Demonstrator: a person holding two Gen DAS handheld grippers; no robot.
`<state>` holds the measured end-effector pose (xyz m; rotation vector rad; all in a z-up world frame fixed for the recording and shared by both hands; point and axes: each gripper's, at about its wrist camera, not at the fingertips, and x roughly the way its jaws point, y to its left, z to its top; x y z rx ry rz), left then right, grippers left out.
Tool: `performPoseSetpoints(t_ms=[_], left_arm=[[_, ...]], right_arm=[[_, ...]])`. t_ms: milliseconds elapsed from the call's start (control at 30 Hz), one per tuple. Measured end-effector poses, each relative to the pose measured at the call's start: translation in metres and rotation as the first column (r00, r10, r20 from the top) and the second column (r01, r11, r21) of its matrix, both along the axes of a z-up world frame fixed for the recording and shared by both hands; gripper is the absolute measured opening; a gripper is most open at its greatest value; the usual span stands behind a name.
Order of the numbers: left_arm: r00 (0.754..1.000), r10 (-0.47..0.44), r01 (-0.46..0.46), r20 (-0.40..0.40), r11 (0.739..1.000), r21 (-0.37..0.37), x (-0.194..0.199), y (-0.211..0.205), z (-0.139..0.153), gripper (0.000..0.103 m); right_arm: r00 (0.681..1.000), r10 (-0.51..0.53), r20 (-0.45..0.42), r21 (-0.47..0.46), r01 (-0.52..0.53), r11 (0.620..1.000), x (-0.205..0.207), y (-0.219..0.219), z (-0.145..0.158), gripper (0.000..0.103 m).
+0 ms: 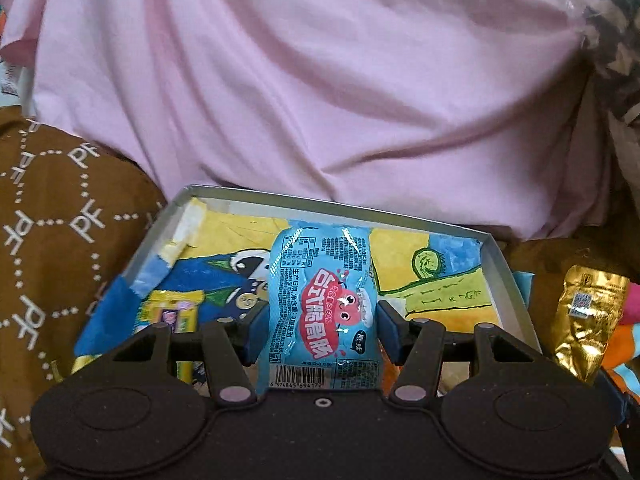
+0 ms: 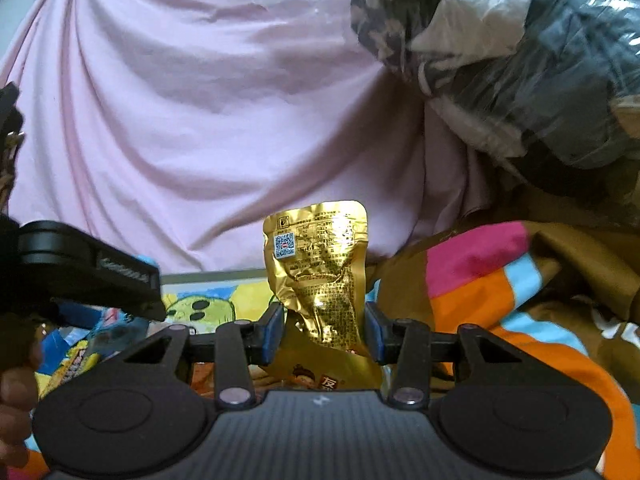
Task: Organize snacks
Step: 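Lower the jelly packet into the tray with the left tool while the right tool releases the gold packet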
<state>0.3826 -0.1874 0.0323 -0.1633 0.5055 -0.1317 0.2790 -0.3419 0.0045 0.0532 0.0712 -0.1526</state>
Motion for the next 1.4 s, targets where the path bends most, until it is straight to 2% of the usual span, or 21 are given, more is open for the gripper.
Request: performPoseSetpoints(t_ms=[300,900,1167,1400], left_arm=[[0.998,-0.040,0.042,-0.050,0.999,0.034,0.020,-0.014,-0.015,0.059],[0.997,-0.050,0.054,-0.064,0.996,0.068,0.025,-0.022,-0.022,0.062],[0.996,-0.068,0.073,-0.063,0.995,0.073,0.025,-0.022,-0.023,0.064],[0.996,-0.073,0.075,-0.049,0.996,0.046,0.023,-0.022,-0.021,0.075]], right_arm=[[0.996,0.049,-0.081,0.040,-0.046,0.998,0.018,-0.009,-0.008,0.048],[0.994,0.050,-0.102,0.074,-0.043,0.996,0.026,-0.019,-0.011,0.049],[0.989,0.042,-0.139,0.068,-0.032,0.997,0.033,-0.018,-0.013,0.053],[0.989,0.043,-0.140,0.055,-0.036,0.998,0.031,-0.015,-0.014,0.064]])
